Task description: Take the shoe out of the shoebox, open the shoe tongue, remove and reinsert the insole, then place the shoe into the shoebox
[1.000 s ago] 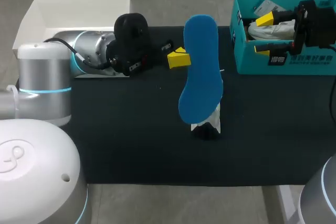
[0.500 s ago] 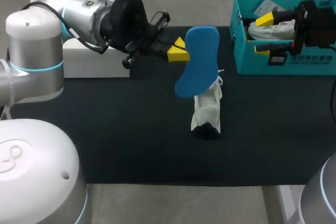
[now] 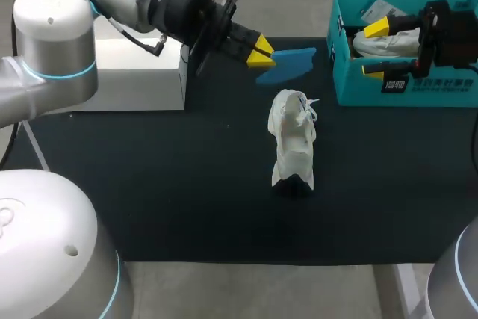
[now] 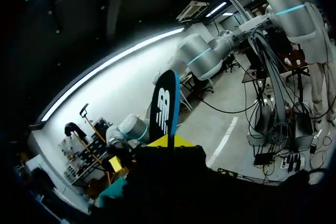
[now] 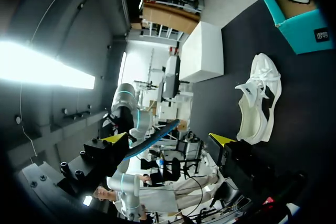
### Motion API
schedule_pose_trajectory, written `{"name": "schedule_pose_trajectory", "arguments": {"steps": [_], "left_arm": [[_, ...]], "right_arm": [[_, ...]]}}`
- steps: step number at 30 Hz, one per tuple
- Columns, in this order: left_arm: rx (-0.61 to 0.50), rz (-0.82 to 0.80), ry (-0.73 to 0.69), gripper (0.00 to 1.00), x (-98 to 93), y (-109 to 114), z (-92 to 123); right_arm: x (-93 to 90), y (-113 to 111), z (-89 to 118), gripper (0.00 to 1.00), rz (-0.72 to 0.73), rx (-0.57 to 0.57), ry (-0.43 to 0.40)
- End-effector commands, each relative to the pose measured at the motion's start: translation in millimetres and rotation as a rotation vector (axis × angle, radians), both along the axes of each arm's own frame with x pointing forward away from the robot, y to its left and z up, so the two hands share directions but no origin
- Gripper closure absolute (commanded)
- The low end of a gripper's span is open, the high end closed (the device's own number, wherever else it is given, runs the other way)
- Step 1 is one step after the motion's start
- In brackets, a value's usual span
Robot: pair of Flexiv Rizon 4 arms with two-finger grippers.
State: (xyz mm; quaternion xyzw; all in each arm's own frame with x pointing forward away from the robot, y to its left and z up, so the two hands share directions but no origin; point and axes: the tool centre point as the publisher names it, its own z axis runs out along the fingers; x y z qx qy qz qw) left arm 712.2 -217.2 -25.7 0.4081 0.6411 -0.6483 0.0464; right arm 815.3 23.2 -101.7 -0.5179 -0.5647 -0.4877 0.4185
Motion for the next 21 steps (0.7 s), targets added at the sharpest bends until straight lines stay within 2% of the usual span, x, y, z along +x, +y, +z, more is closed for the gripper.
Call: {"name": "schedule_pose_trajectory", "arguments": {"steps": [1,13,15,16,19,21], "left_arm": [[-0.13,-0.037,-0.474,1.0,3.5,-4,2],[-0.13,-0.037,-0.474,1.0,3.5,-4,2],[-0.138,-0.082,-0.659,1.0,13.2,-5,-9],[-0.143,-0.078,-0.701,1.0,17.6,-6,-13],[-0.173,-0.016,-0.698,1.0,25.1,-11,-21],[-0.152,0.001,-0.687,1.0,28.0,-12,-30]], "right_arm": [[0.4,1,0,0.0,-0.001,-0.001,0.0],[0.4,1,0,0.0,-0.001,-0.001,0.0],[0.4,1,0,0.0,-0.001,-0.001,0.0],[0.4,1,0,0.0,-0.001,-0.001,0.0],[0.4,1,0,0.0,-0.001,-0.001,0.0],[-0.2,1,0,0.0,-0.004,0.0,-0.002]]}}
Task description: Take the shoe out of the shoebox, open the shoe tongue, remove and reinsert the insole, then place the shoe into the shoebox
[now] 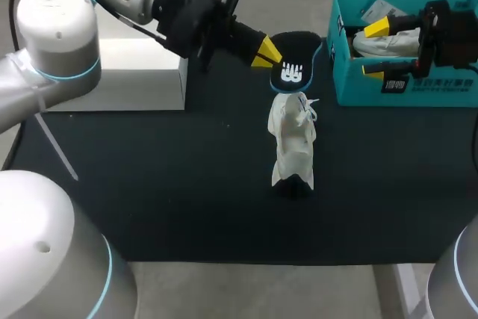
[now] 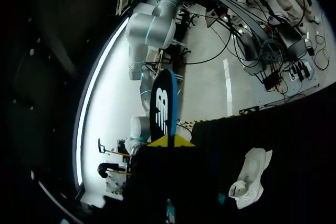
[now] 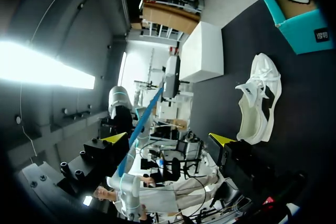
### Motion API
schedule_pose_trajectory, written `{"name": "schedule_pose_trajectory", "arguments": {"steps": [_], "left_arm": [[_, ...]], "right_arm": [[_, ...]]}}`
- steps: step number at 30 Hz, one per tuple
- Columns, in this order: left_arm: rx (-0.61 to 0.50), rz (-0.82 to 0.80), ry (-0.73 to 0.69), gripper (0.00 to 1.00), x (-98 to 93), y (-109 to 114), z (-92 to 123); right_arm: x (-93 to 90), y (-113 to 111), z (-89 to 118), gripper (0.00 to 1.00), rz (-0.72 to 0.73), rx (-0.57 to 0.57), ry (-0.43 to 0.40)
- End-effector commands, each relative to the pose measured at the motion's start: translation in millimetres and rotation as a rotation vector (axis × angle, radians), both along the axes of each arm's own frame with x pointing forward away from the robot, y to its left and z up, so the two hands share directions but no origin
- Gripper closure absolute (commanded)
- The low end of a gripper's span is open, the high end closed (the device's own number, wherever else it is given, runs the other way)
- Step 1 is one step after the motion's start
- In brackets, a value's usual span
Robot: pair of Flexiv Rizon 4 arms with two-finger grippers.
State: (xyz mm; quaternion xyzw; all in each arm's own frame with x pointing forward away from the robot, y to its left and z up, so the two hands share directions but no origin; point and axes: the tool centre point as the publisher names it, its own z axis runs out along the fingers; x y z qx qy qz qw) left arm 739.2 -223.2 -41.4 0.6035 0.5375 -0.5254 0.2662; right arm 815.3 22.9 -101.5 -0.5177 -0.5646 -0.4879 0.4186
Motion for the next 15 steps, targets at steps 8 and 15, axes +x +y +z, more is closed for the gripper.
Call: {"name": "schedule_pose_trajectory", "arguments": {"steps": [8,15], "left_arm": [[-0.015,0.061,-0.106,1.0,12.5,-30,-40],[0.011,0.034,-0.243,1.0,20.1,-61,-51]], "right_arm": [[-0.1,6,5,0.0,-0.02,-0.044,-0.023],[6.5,17,5,0.0,-0.018,-0.045,-0.032]]}}
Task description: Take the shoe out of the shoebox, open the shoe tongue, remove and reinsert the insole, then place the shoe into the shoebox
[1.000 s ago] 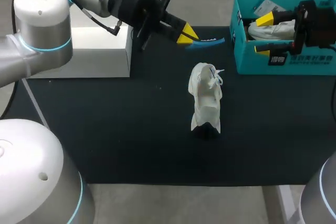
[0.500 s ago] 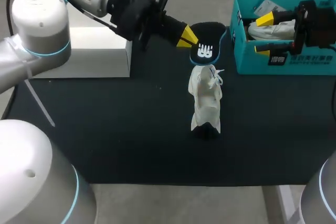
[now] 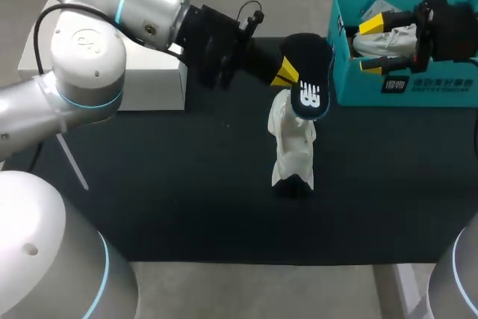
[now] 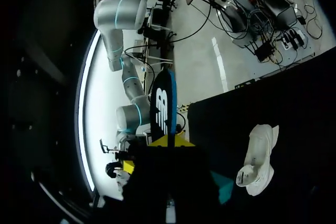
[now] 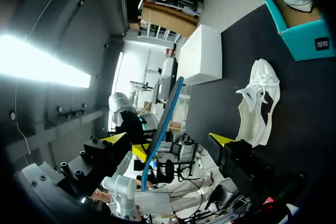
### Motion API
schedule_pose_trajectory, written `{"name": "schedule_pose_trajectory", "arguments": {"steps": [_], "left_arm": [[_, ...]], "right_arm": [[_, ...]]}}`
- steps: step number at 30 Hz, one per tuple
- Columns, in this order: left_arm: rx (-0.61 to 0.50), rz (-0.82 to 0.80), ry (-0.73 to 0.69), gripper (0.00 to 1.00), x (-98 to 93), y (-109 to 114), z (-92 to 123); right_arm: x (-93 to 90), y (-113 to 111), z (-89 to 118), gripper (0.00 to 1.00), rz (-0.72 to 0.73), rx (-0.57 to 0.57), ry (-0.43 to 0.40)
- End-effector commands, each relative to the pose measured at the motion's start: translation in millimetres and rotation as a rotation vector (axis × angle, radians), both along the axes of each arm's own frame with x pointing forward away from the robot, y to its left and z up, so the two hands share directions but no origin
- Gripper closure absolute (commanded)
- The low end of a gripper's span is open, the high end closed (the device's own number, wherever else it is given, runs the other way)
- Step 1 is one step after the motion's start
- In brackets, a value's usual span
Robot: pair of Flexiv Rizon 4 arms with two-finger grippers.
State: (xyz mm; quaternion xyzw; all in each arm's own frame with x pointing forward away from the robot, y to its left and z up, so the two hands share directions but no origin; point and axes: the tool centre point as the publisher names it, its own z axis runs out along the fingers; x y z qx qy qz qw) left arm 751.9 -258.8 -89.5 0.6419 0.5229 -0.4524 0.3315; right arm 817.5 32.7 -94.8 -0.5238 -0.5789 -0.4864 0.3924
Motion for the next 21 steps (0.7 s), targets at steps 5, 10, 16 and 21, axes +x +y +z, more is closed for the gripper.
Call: {"name": "schedule_pose_trajectory", "arguments": {"steps": [5,10,16,21], "left_arm": [[-0.012,0.016,-0.083,1.0,12.4,-45,-6],[0.012,-0.016,-0.146,1.0,13.5,-52,-7],[0.028,-0.002,-0.18,1.0,13.2,-55,-9],[0.018,-0.007,-0.176,1.0,12.5,-59,-6]], "right_arm": [[7.0,13,-5,0.45,-0.002,0.015,0.009],[7.3,17,-7,0.69,-0.01,0.026,0.014],[8.7,17,-9,0.88,-0.02,0.03,0.024],[8.9,18,-10,1.0,-0.027,0.027,0.036]]}}
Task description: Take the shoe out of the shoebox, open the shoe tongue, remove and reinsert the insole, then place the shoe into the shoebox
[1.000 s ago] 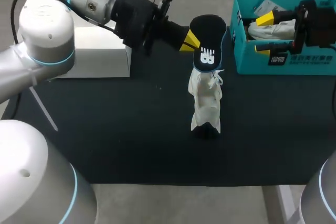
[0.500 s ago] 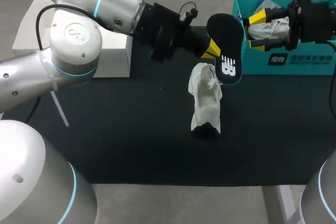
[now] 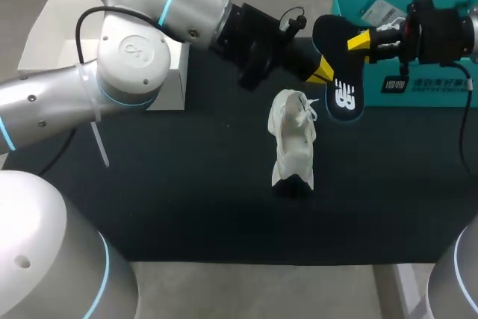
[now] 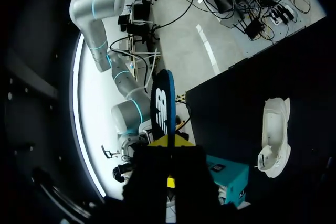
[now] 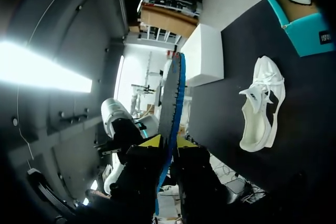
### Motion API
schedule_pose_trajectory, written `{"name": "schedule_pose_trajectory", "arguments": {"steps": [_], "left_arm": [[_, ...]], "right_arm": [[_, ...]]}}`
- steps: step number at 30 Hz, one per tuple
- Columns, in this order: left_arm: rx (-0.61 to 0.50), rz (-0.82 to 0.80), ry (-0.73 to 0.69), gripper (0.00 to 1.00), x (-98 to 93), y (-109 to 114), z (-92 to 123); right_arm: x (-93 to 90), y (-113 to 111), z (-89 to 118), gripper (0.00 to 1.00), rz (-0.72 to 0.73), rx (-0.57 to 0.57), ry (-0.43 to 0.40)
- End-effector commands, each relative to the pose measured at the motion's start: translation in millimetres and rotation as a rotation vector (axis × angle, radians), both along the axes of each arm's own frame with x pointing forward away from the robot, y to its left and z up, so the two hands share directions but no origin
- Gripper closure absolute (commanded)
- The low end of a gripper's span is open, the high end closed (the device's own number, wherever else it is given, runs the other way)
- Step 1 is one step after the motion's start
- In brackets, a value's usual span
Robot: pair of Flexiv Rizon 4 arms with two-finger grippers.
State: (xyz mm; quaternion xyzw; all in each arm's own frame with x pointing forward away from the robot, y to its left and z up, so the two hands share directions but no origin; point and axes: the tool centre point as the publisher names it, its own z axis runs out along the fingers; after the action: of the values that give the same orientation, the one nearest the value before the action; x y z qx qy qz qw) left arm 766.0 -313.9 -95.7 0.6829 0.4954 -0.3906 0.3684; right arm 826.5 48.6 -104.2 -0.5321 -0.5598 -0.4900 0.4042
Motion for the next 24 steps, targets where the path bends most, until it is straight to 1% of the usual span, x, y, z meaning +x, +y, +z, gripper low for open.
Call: {"name": "schedule_pose_trajectory", "arguments": {"steps": [1,6,7,8,15,18,21,22,24], "left_arm": [[0.001,-0.006,-0.001,1.0,-2.3,-4,1],[0.032,-0.014,0.022,1.0,-4.5,3,-4],[0.044,-0.018,0.031,0.65,-4.7,5,-5],[0.063,-0.017,0.048,0.0,-5.0,7,-6],[0.185,-0.033,0.085,0.0,5.9,36,-5],[0.254,-0.019,0.087,0.0,14.7,55,-2],[0.355,-0.012,0.109,0.0,21.5,72,-1],[0.43,-0.016,0.111,0.0,24.8,79,-1],[0.502,-0.007,0.117,0.0,29.4,86,2]], "right_arm": [[0.1,2,-1,1.0,-0.006,-0.002,0.005],[2.7,3,-2,1.0,-0.009,-0.006,-0.004],[3.2,3,-2,1.0,-0.01,-0.004,-0.009],[3.5,4,-2,1.0,-0.01,-0.003,-0.011],[5.9,3,-8,1.0,-0.019,-0.007,-0.013],[5.5,2,-14,1.0,-0.032,-0.005,-0.006],[4.9,1,-20,1.0,-0.04,-0.004,0.002],[5.0,1,-22,1.0,-0.042,-0.009,0.007],[5.6,2,-26,1.0,-0.043,-0.013,0.013]]}}
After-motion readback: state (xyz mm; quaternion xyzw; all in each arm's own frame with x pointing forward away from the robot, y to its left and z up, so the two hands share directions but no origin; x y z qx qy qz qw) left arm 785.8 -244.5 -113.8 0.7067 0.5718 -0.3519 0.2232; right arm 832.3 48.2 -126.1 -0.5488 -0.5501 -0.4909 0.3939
